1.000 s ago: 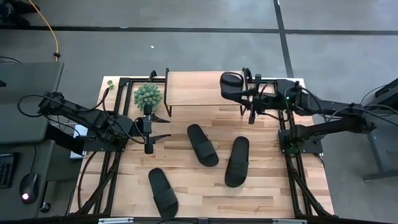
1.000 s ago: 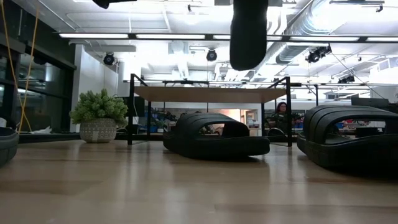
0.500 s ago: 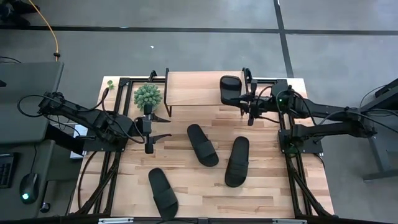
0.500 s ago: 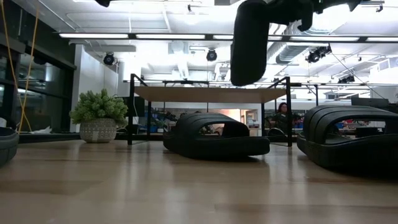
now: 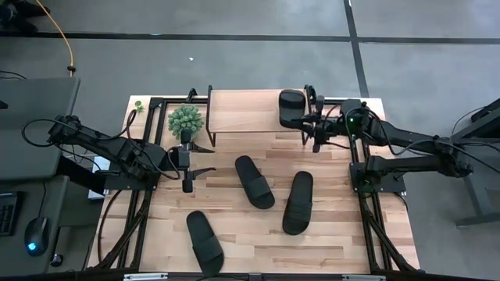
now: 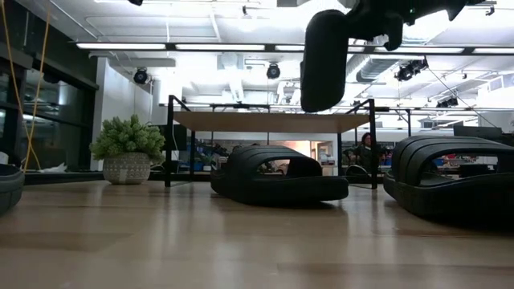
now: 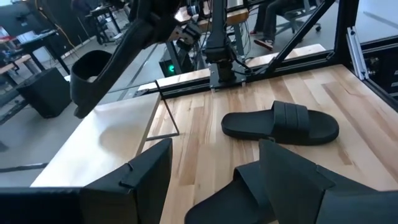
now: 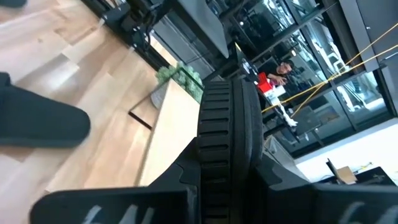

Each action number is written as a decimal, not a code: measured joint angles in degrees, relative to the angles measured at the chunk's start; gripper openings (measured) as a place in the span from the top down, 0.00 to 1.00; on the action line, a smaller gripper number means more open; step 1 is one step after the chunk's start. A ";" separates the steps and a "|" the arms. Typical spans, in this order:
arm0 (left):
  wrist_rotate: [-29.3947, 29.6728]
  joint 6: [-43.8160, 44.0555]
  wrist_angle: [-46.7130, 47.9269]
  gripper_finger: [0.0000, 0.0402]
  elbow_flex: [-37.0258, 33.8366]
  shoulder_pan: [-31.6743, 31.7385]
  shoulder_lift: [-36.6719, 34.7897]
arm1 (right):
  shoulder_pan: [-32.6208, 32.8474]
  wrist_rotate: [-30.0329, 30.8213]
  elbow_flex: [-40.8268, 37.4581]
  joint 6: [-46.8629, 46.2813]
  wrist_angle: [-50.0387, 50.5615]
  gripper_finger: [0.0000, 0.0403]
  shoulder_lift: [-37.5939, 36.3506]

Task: Pick and place slides into the shelf
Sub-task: Put the black slide on the shelf

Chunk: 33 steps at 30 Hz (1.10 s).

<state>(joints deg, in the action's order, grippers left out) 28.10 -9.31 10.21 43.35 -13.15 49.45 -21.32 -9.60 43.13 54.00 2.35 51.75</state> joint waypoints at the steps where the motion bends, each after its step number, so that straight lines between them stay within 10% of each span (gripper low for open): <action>1: 0.00 -0.64 -0.17 0.45 0.00 0.00 0.00 | -0.98 -0.92 0.02 0.29 -0.01 0.90 0.00; 33: 1.05 -4.12 -4.01 0.45 0.00 0.00 0.00 | -18.75 -17.39 0.00 0.82 -2.13 0.90 10.70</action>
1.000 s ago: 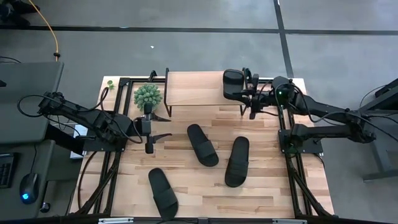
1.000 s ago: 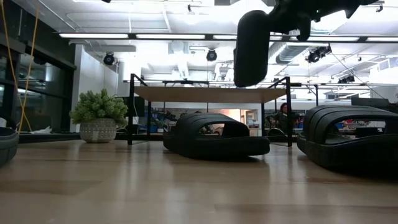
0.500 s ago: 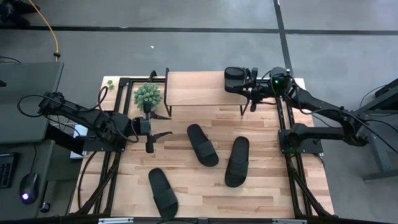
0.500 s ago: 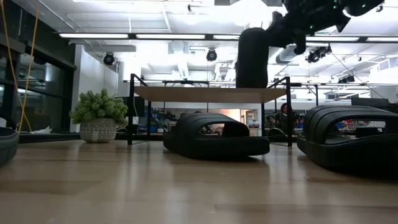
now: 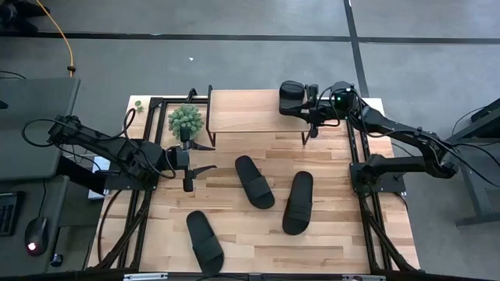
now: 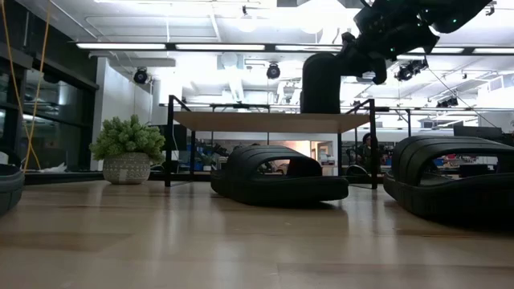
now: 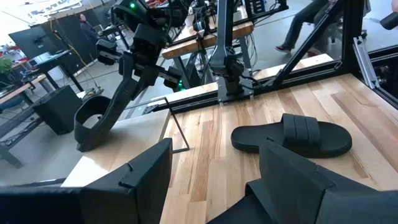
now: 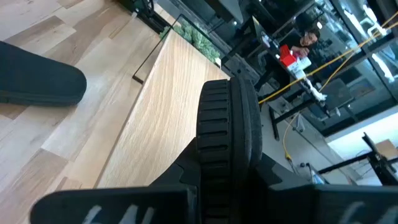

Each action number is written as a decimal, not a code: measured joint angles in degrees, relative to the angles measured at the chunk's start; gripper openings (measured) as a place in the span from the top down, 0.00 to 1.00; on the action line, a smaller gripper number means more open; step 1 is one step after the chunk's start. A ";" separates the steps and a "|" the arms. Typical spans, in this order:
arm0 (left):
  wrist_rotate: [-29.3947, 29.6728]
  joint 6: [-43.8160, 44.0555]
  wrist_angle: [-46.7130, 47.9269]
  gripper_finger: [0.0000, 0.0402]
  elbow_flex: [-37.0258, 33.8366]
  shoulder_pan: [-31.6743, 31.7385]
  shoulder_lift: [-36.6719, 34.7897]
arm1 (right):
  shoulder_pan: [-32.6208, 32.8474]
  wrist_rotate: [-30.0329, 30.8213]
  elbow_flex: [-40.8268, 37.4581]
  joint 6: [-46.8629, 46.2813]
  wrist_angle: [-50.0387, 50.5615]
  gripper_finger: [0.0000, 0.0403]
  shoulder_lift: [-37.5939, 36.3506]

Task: Pick and place slides into the shelf
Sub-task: Put the black slide on the shelf

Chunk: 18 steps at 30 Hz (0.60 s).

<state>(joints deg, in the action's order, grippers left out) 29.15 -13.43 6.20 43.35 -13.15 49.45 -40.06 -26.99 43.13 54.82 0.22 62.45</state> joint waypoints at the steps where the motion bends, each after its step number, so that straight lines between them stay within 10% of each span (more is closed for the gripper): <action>1: 0.00 0.00 0.00 0.45 0.00 0.00 0.00 | -0.08 0.14 0.00 -0.33 0.56 0.90 -0.41; 18: 0.00 0.22 -0.03 0.45 0.00 0.00 0.00 | -0.08 0.45 0.02 -10.34 5.46 0.76 -2.55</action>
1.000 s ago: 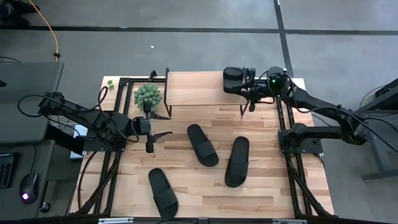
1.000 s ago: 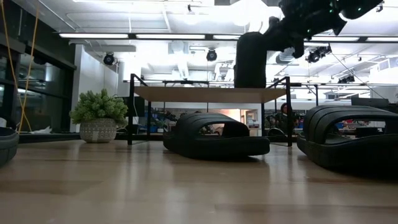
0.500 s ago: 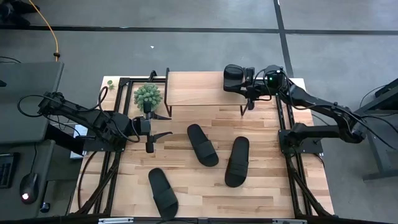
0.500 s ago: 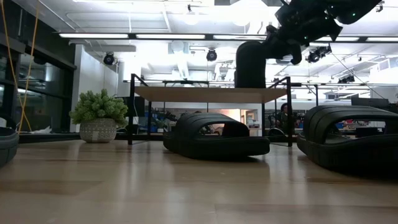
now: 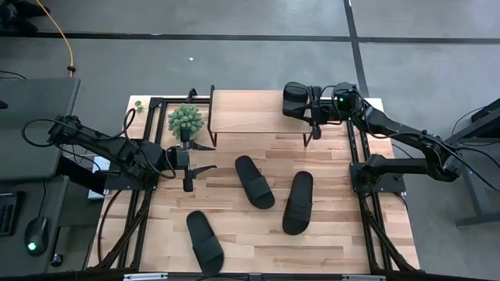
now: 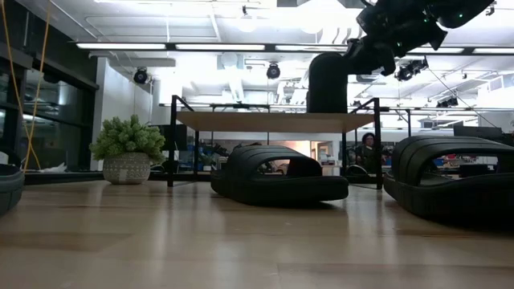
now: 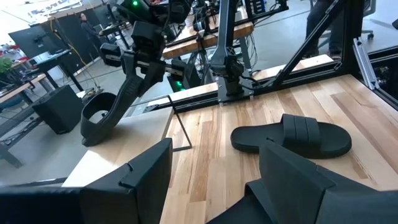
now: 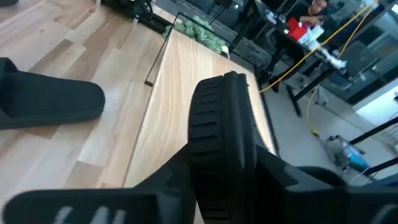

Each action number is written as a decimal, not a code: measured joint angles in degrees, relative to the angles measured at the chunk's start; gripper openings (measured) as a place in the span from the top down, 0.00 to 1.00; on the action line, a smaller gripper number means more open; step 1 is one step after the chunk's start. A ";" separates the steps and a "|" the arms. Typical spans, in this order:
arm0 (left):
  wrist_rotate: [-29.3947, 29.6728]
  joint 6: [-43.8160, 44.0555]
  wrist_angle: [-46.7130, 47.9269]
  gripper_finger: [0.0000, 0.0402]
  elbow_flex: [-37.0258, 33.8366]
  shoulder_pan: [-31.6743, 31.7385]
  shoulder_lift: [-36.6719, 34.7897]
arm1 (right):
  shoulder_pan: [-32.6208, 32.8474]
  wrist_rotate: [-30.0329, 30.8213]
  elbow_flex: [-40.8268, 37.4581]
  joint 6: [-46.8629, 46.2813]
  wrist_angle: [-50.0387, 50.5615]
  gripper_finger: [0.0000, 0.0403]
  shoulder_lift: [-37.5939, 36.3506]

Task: Pick and place slides into the shelf
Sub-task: Put the black slide on the shelf

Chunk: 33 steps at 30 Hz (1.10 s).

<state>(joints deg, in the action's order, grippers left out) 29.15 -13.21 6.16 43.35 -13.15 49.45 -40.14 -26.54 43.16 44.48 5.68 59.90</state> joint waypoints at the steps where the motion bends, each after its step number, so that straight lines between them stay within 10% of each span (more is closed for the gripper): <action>1: 0.00 0.00 -0.01 0.45 0.00 0.00 0.00 | 0.00 0.14 0.00 -0.59 0.34 0.74 0.00; 33: 0.00 0.01 -0.32 0.45 0.00 0.00 0.00 | 0.07 4.98 0.07 -8.71 16.12 0.68 -6.34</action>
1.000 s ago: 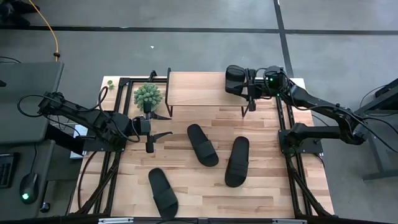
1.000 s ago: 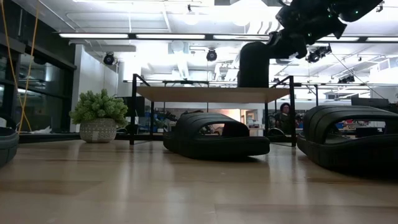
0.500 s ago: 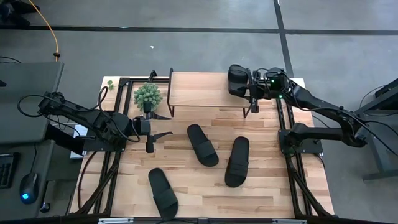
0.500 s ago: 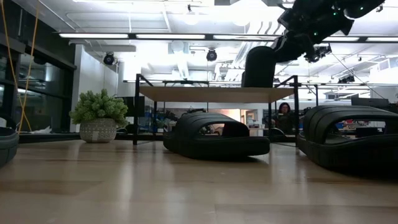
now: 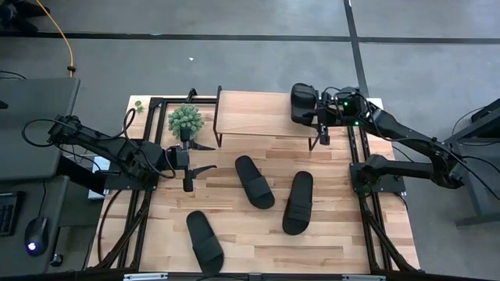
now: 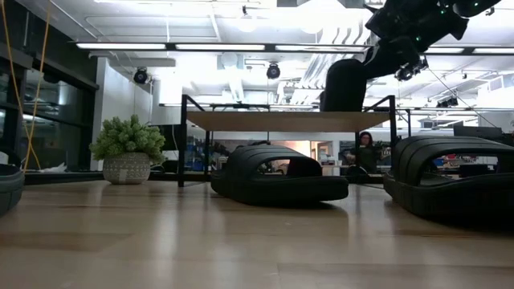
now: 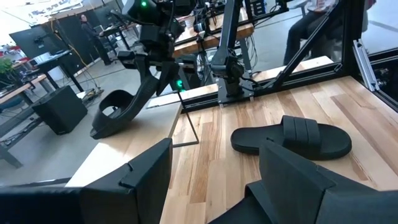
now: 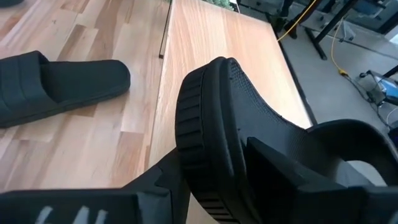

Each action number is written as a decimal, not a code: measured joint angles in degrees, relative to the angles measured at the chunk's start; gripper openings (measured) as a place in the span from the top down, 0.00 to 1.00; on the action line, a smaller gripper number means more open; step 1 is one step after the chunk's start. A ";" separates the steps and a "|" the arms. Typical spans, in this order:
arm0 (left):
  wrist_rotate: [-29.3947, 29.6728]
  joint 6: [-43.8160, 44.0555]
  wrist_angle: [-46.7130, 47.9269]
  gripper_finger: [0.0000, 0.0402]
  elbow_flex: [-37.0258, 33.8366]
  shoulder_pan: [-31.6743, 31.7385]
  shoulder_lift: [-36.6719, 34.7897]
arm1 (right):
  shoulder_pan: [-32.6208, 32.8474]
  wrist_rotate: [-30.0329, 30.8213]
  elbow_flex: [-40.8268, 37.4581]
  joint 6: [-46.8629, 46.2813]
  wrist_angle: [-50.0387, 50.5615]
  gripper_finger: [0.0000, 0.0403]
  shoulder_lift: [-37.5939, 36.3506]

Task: Pick and place slides into the shelf
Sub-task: Put the black slide on the shelf

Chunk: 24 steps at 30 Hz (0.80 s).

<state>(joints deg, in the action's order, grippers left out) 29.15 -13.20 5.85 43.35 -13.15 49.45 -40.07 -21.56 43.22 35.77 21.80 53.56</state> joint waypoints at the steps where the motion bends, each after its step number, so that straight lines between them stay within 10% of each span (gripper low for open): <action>1: 0.00 -0.01 0.00 0.45 0.00 0.00 0.00 | 0.00 0.02 0.00 -0.10 0.22 0.68 0.00; 13: 0.00 -0.01 0.00 0.45 0.00 0.00 0.00 | -0.02 -0.62 -0.06 -6.63 6.28 0.37 0.06; 24: 0.00 -0.01 0.00 0.45 0.00 0.00 0.00 | -0.02 0.84 0.60 -13.42 11.20 0.29 -0.07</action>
<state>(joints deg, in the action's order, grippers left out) 29.15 -13.21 5.85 43.35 -13.15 49.45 -40.10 -20.72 43.83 22.35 33.00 53.49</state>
